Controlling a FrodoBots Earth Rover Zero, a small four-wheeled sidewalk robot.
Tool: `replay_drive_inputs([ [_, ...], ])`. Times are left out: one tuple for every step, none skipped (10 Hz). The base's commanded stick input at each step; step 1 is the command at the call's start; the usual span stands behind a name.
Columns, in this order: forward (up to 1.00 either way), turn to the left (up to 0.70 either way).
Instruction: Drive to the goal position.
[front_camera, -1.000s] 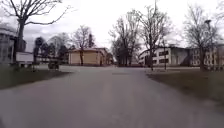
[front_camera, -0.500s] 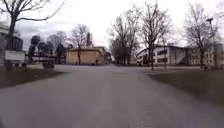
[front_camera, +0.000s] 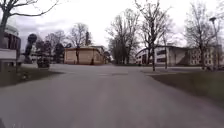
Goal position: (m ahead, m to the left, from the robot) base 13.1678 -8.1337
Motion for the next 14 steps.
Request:
replay_drive_inputs([
  [1.0,0.0],
  [1.0,0.0],
  [1.0,0.0],
  [1.0,0.0],
  [1.0,0.0],
  [1.0,0.0],
  [1.0,0.0],
  [1.0,0.0],
  [1.0,0.0],
  [1.0,0.0],
  [1.0,0.0],
  [1.0,0.0],
  [1.0,0.0],
  [1.0,0.0],
])
